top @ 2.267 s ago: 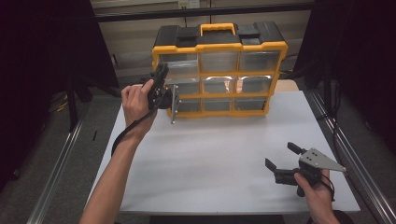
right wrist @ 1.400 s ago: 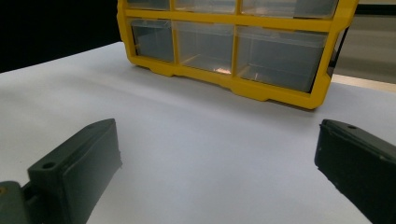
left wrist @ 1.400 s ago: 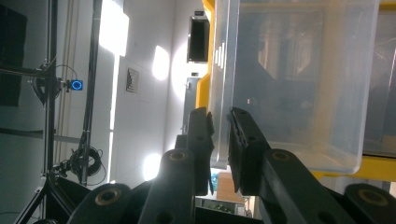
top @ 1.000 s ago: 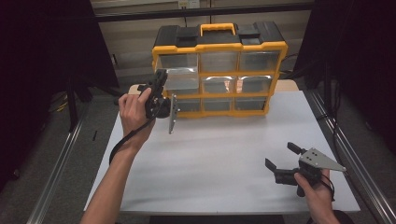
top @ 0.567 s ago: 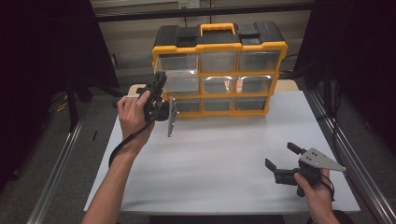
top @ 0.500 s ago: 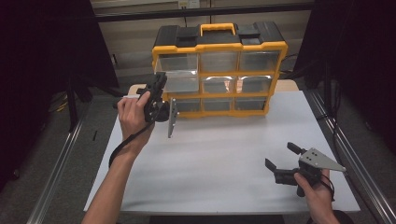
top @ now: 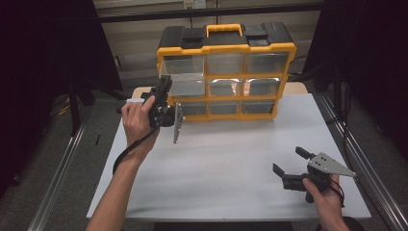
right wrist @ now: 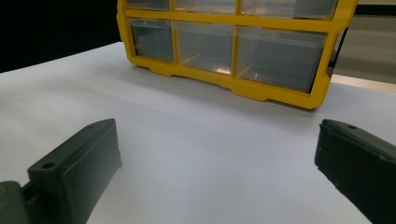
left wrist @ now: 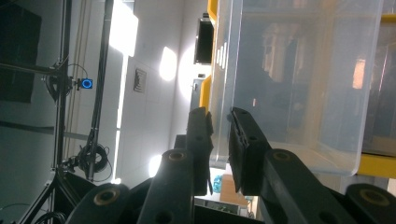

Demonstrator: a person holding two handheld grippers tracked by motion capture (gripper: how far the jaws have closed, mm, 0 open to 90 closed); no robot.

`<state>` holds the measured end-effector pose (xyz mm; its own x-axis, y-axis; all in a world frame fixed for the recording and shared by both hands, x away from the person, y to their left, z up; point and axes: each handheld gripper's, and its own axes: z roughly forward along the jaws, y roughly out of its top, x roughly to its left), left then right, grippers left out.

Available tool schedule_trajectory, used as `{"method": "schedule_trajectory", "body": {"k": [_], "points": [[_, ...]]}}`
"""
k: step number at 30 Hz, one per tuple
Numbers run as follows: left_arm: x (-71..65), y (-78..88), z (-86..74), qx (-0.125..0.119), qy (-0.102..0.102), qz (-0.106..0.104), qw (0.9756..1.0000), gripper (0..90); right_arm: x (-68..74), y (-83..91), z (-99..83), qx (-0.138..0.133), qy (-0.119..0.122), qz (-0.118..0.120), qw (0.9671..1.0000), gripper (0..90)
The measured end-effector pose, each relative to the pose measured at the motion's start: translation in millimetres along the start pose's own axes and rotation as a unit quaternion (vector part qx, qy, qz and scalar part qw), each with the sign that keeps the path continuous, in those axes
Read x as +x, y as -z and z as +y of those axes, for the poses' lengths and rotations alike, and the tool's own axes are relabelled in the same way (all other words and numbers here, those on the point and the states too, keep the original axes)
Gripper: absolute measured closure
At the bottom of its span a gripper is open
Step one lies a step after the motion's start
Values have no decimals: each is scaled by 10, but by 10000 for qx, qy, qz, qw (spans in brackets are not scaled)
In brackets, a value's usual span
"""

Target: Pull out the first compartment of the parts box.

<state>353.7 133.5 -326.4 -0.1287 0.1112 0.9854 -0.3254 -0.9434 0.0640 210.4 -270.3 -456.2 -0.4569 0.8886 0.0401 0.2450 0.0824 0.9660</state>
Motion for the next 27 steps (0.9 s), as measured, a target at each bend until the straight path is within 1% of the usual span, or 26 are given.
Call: {"method": "schedule_trajectory", "body": {"k": [2, 4, 5, 6, 9, 10, 11, 12, 13, 14, 15, 16, 17, 18, 19, 20, 22, 23, 24, 25, 26, 27], "points": [[1, -3, 6, -9, 31, 30, 10000, 787, -1, 0, -1, 7, -21, -8, 10000, 0], [-2, -2, 7, -5, 53, 12, 10000, 786, -2, 1, 0, 19, -24, -4, 10000, 0], [0, 2, 7, 16, 26, 7, 10000, 786, 0, -1, 0, 4, -23, -5, 10000, 0], [-1, -1, 6, -28, 55, 24, 10000, 786, 1, -1, 0, 5, -20, -4, 10000, 0], [2, 7, -7, -57, 180, -5, 9998, 778, -2, -3, -1, 26, -19, 19, 10000, 0], [-2, 21, -13, -65, 321, 41, 9995, 772, -3, -3, -1, 20, -13, 16, 10000, 0], [-4, 30, -24, -101, 470, 6, 9988, 768, -3, -3, -1, 18, -11, 19, 10000, 0], [-14, 43, -32, -146, 599, 36, 9981, 758, -3, -2, -1, 19, -13, 18, 10000, 0], [-39, 36, -40, -131, 667, 42, 9977, 744, -5, 0, -2, 23, -8, 13, 10000, 0], [-44, 31, -42, -105, 590, 61, 9982, 679, -7, 1, -2, 26, -19, 16, 10000, 0], [-44, 36, -56, -103, 616, 62, 9980, 649, -8, 0, -3, 22, -17, 12, 10000, 0], [-38, 49, -66, -99, 732, 100, 9972, 621, -7, 1, -3, 32, -22, 19, 10000, 0], [-29, 59, -72, -82, 792, 110, 9968, 581, -7, 2, -2, 24, -20, 8, 10000, 0], [-24, 65, -81, -76, 877, 167, 9960, 540, -4, 4, -2, 30, -34, 4, 10000, 0], [-20, 69, -90, -57, 904, 243, 9956, 488, -5, 2, -1, 26, -33, 5, 10000, 0], [-21, 70, -100, -66, 1009, 282, 9945, 432, -8, -1, -2, 24, -14, 23, 10000, 0], [-23, 71, -116, -21, 1106, 235, 9936, 371, -1, 0, -2, 31, -9, 17, 10000, 0], [-28, 61, -125, 7, 1125, 243, 9934, 335, 0, 2, -2, 28, 1, 24, 10000, 0], [-35, 50, -133, 21, 1186, 202, 9927, 306, 3, 1, -3, 26, -15, 22, 10000, 0], [-47, 31, -143, 9, 1317, 121, 9912, 283, 2, 2, -5, 30, -27, 17, 10000, 0], [-60, 13, -148, 6, 1464, 105, 9892, 256, -3, 0, -7, 32, -42, 27, 10000, 0], [-66, 1, -150, 6, 1564, 129, 9876, 225, -5, -4, -10, 20, -58, 7, 10000, 0]]}}
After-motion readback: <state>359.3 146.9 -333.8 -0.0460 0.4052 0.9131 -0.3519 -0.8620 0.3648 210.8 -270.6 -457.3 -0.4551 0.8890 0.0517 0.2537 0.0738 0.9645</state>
